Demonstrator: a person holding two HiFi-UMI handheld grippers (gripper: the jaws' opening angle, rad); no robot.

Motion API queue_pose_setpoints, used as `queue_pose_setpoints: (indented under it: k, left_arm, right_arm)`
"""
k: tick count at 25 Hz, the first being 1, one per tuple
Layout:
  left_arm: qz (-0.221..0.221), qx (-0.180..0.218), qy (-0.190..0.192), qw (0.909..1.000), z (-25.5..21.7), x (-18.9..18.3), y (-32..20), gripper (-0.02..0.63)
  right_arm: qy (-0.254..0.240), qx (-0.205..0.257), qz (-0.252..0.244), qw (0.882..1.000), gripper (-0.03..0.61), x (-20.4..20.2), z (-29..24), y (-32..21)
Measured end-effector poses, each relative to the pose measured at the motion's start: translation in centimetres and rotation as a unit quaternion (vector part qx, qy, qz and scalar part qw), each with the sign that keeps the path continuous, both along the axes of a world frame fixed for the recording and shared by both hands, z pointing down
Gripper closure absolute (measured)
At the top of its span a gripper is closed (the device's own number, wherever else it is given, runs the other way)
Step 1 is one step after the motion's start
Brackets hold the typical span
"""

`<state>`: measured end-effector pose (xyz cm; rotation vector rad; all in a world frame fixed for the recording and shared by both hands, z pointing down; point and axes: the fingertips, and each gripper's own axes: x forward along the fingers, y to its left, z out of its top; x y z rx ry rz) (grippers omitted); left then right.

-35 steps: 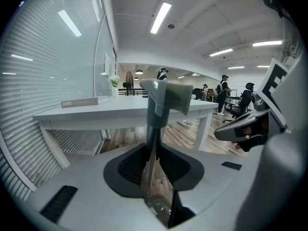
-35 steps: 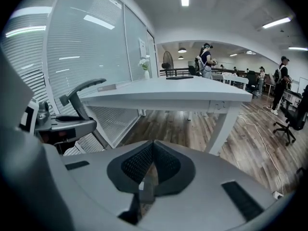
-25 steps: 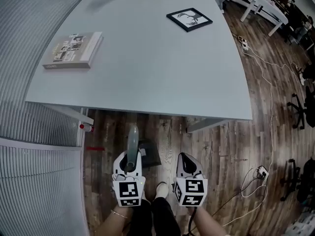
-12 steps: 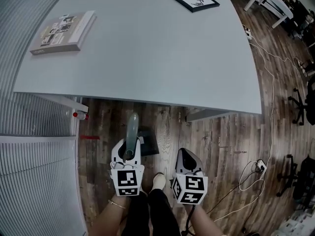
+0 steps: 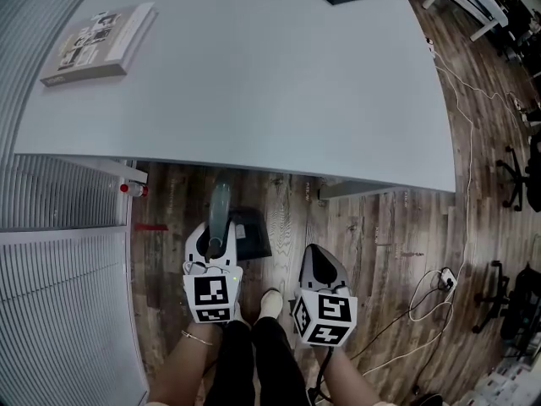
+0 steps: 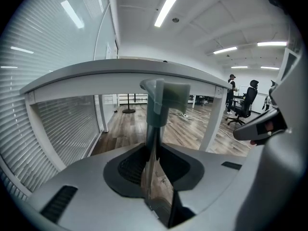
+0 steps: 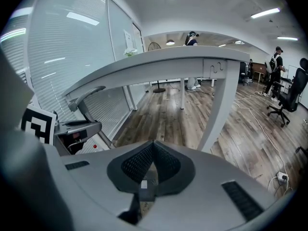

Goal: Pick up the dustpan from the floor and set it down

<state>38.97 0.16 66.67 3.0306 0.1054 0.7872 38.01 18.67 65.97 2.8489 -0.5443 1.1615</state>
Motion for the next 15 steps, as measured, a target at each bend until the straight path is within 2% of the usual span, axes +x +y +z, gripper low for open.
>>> queue_pose_setpoints:
  k: [4, 10, 15]
  left_arm:
    - [0.008, 0.001, 0.006, 0.9999, -0.05, 0.85, 0.02, 0.517]
    - [-0.005, -0.005, 0.011, 0.9999, -0.14, 0.74, -0.07, 0.515]
    - [-0.012, -0.012, -0.001, 0.9999, 0.11, 0.65, -0.09, 0.514]
  right_arm:
    - [-0.002, 0.000, 0.010, 1.000, 0.546, 0.14, 0.11, 0.60]
    - [-0.003, -0.001, 0.012, 1.000, 0.546, 0.24, 0.06, 0.46]
    - [0.001, 0.000, 0.009, 1.000, 0.546, 0.45, -0.23, 0.21]
